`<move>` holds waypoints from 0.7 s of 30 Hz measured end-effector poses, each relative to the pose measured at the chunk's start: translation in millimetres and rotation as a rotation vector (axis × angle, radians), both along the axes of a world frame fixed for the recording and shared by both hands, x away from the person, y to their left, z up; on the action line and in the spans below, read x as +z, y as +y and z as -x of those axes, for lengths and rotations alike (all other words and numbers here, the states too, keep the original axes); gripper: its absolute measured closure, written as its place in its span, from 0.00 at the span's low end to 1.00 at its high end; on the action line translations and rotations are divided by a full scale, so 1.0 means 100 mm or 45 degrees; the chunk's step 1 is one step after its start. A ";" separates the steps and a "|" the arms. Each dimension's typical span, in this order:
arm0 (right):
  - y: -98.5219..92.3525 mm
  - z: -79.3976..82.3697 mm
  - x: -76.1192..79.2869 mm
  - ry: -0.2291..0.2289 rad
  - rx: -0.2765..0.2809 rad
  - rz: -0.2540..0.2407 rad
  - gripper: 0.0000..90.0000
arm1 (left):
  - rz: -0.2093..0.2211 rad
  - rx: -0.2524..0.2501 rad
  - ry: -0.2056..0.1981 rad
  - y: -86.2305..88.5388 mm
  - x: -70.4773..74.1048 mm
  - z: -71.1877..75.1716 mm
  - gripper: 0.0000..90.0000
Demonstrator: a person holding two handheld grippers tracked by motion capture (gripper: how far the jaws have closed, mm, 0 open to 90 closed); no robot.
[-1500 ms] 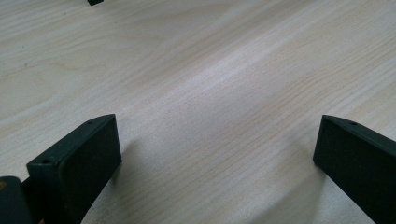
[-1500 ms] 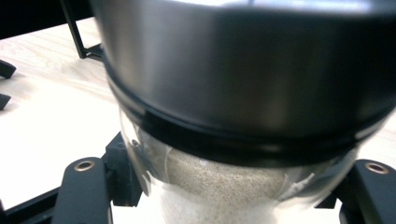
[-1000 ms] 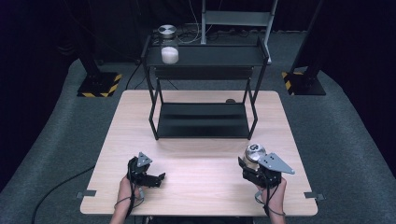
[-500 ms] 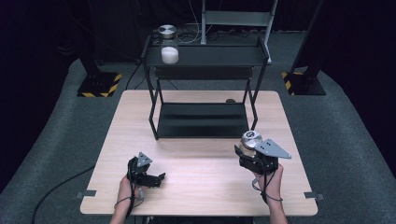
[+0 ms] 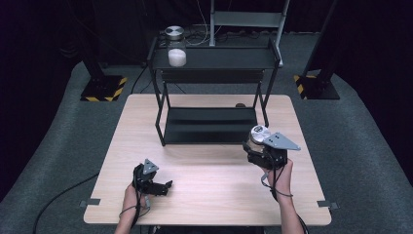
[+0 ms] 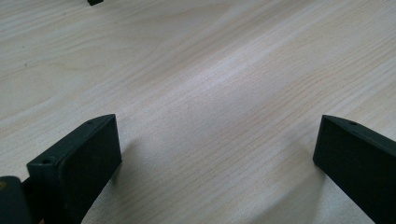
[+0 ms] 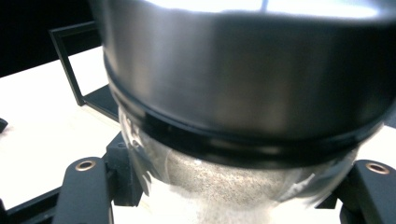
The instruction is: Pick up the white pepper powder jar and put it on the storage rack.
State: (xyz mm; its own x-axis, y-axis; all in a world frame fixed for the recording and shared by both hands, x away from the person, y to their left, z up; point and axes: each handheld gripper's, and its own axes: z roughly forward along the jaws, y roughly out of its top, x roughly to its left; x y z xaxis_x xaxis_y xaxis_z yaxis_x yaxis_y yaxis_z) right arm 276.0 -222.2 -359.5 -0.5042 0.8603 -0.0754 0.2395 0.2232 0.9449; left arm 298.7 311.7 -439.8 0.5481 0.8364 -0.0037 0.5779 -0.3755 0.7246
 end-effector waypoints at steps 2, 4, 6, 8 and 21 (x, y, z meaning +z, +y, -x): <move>0.01 -0.02 0.04 -0.005 0.006 0.001 0.33 | 0.000 0.000 0.000 0.00 0.00 0.00 0.00; 0.02 -0.05 0.07 -0.009 0.009 0.005 0.33 | 0.000 0.000 0.000 0.00 0.00 0.00 0.00; 0.03 -0.08 0.10 -0.009 0.012 0.006 0.33 | 0.000 0.000 0.000 0.00 0.00 0.00 0.00; 0.04 -0.11 0.13 -0.007 0.012 0.010 0.33 | -0.001 -0.001 0.000 0.00 0.00 0.00 0.00; 0.05 -0.30 0.27 0.006 -0.005 0.013 0.33 | 0.004 0.001 -0.002 0.00 -0.01 -0.01 0.00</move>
